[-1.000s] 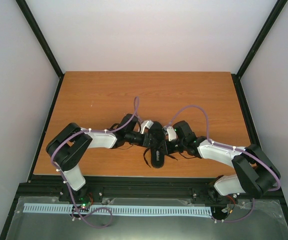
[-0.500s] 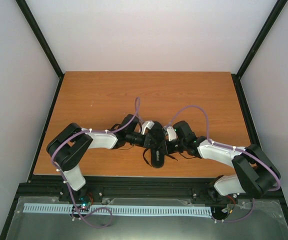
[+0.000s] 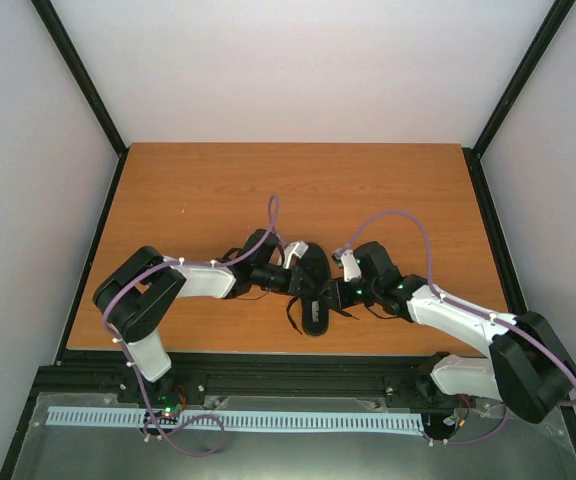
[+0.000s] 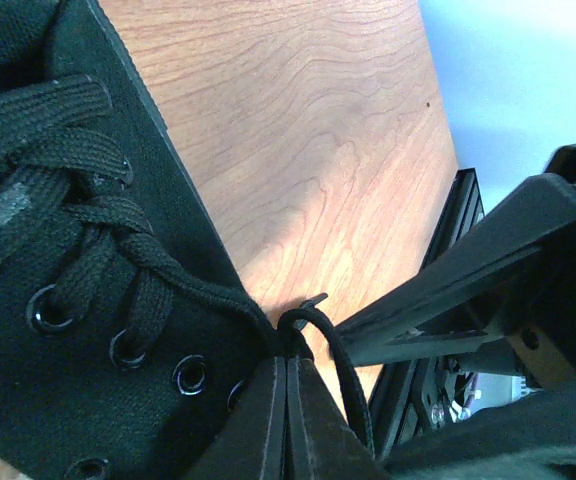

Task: Tie the shoes

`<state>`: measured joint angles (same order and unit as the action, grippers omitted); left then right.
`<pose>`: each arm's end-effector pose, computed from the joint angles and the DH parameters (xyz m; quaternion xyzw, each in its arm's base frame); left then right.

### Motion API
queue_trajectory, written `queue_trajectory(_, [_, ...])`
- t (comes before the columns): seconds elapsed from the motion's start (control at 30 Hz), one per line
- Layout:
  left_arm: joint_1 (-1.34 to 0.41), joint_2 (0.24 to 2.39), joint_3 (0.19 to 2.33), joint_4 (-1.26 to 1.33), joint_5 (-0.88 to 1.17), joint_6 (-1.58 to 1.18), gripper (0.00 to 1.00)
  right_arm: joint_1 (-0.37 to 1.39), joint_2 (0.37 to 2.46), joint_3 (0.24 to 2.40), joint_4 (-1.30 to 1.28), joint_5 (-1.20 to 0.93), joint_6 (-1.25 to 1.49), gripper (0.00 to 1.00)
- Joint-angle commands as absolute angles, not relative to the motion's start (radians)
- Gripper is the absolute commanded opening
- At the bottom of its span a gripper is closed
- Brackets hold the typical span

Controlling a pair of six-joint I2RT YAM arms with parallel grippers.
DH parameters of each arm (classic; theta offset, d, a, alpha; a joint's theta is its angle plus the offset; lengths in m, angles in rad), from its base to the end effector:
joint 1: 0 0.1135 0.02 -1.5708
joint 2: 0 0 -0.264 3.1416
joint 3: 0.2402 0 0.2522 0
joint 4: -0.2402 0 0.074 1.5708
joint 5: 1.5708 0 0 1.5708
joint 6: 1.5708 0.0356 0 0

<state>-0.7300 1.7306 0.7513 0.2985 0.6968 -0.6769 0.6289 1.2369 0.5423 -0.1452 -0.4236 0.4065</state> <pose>0.2285 -0.2352 0.1405 0.1694 0.8442 -0.4967 0.1092 0.1783 0.1478 0.1730 -0.1760 0.8991 0.3435 0.2065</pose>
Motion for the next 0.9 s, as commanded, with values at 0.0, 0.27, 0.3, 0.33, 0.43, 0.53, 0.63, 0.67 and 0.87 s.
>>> queue_trajectory(0.0, [-0.739,1.723,0.759,0.340,0.682,-0.727,0.01,0.632,1.157,0.542,-0.205,-0.383,0.371,0.36])
queue_trajectory(0.27, [-0.739,1.715,0.752,0.339,0.676,-0.735,0.01,0.670,1.078,0.563,-0.216,-0.370,0.351,0.53])
queue_trajectory(0.3, [-0.739,1.714,0.750,0.338,0.676,-0.735,0.01,0.688,1.085,0.566,-0.217,-0.356,0.351,0.53])
queue_trajectory(0.33, [-0.739,1.713,0.750,0.338,0.675,-0.735,0.01,0.706,1.093,0.573,-0.218,-0.343,0.353,0.54])
queue_trajectory(0.43, [-0.739,1.715,0.751,0.337,0.673,-0.736,0.01,0.763,1.131,0.592,-0.218,-0.309,0.356,0.53])
queue_trajectory(0.53, [-0.739,1.717,0.753,0.339,0.672,-0.738,0.01,0.812,1.172,0.612,-0.217,-0.279,0.356,0.53])
queue_trajectory(0.63, [-0.739,1.718,0.753,0.338,0.675,-0.738,0.01,0.836,1.205,0.623,-0.210,-0.249,0.362,0.52])
queue_trajectory(0.67, [-0.739,1.717,0.752,0.337,0.674,-0.738,0.01,0.840,1.211,0.625,-0.208,-0.242,0.365,0.52])
queue_trajectory(0.87, [-0.739,1.715,0.753,0.336,0.672,-0.738,0.01,0.842,1.235,0.640,-0.211,-0.227,0.364,0.35])
